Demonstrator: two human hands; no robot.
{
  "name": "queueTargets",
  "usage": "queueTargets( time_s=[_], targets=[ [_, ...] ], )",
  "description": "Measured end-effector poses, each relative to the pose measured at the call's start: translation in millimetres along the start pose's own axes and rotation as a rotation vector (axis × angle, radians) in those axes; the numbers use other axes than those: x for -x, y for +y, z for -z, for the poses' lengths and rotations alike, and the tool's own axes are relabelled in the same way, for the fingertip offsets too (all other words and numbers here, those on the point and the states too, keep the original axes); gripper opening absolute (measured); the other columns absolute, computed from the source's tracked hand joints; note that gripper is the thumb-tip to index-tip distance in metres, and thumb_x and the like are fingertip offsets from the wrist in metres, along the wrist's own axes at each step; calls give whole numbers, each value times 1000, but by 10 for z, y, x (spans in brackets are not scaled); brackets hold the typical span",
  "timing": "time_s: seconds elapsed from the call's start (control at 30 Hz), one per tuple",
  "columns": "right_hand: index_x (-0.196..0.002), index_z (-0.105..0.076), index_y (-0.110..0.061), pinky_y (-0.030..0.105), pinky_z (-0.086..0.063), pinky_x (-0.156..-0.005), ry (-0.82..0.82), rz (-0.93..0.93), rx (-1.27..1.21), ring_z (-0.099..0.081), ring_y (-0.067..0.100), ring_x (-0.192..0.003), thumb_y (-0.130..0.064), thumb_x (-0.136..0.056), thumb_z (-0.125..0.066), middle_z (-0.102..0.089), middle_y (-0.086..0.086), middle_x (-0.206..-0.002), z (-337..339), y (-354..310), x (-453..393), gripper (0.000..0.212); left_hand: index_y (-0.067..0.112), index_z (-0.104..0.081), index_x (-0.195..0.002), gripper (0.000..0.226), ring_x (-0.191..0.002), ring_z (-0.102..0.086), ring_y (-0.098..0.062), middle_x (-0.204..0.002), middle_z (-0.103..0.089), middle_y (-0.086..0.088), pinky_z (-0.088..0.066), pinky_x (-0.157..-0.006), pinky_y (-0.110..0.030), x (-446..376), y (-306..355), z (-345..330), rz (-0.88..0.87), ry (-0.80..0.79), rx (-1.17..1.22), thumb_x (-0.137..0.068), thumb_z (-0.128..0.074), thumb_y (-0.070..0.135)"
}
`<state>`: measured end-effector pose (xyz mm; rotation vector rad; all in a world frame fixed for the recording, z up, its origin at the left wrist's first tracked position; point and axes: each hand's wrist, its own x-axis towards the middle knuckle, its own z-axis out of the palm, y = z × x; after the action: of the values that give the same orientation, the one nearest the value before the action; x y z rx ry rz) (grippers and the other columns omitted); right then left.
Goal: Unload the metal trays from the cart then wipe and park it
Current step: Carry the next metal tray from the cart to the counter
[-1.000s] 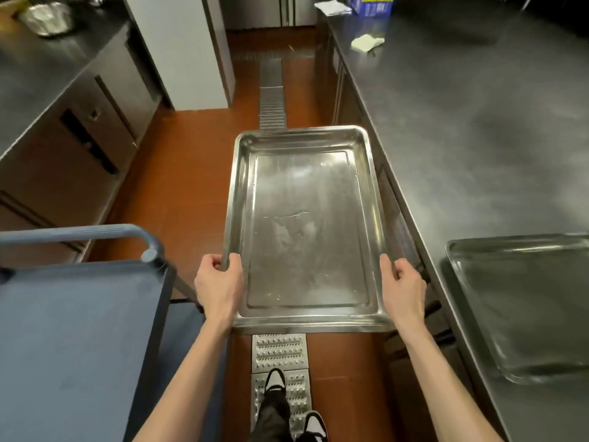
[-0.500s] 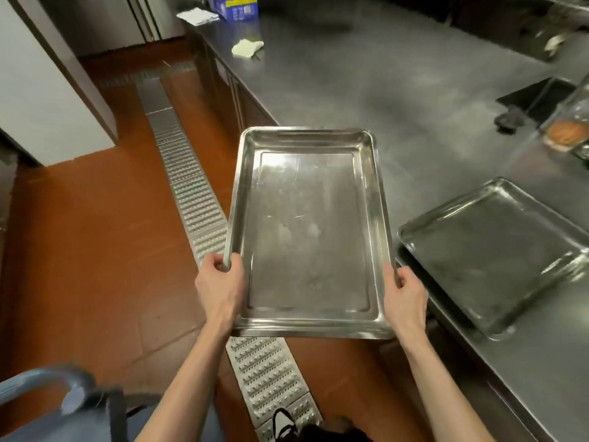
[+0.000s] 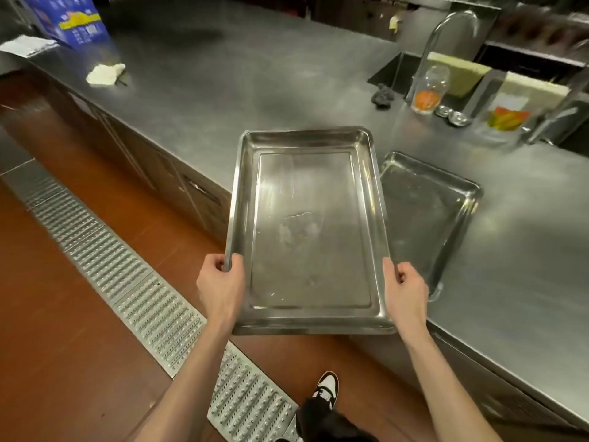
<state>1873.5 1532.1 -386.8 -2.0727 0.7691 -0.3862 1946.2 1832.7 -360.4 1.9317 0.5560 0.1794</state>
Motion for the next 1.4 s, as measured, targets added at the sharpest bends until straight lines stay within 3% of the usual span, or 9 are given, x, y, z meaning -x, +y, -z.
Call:
queueTargets(
  time_s=[0.23, 0.57, 0.73, 1.03, 1.23, 1.4],
  targets=[
    [-67, -39, -14, 37, -38, -58, 120, -107, -30, -37, 17, -56, -41, -107, -57, -39, -1, -58, 292, 226, -365, 52, 23, -66, -91, 10, -71, -64, -17, -80, -70, 2, -45, -63, -32, -102, 405, -749, -68, -148, -29, -92, -60, 31],
    [-63, -38, -20, 28, -35, -54, 285, -172, -18, -36, 11, -51, -34, -106, -60, -39, -6, -54, 696, 577, -903, 51, 9, -63, -96, 12, -78, -60, -30, -78, -61, -4, -48, -74, -39, -180, 757, -1793, -184, -252, -206, -95, -70, 19],
    [-62, -36, -18, 33, -34, -54, 327, -238, -9, -34, 15, -51, -35, -104, -65, -36, -5, -53, 835, 671, -1096, 53, 14, -60, -88, 12, -68, -57, -20, -72, -58, -2, -37, -58, -33, -219, 893, -2211, -243, -297, -211, -94, -69, 18],
    [-63, -36, -19, 35, -33, -52, 422, -328, -25, -32, 19, -51, -30, -103, -65, -35, -4, -53, 679, 816, -1233, 51, 12, -59, -88, 12, -66, -50, -28, -68, -53, -1, -40, -60, -39, -563, 921, -2898, -382, -434, -299, -98, -65, 17],
    [-67, -38, -16, 42, -33, -53, 473, -414, -14, -30, 18, -53, -33, -103, -65, -35, -3, -55, 426, 1053, -1315, 49, 17, -56, -90, 13, -77, -54, -29, -89, -59, -3, -40, -69, -36, -756, 802, -3262, -469, -465, -397, -98, -66, 19],
    [-66, -37, -22, 29, -32, -46, 508, -446, 86, -32, 13, -46, -34, -104, -66, -36, -8, -51, 253, 1175, -1362, 49, 18, -58, -89, 13, -75, -53, -24, -89, -51, 4, -37, -68, -34, -893, 634, -3486, -536, -518, -438, -97, -68, 17]
  ],
)
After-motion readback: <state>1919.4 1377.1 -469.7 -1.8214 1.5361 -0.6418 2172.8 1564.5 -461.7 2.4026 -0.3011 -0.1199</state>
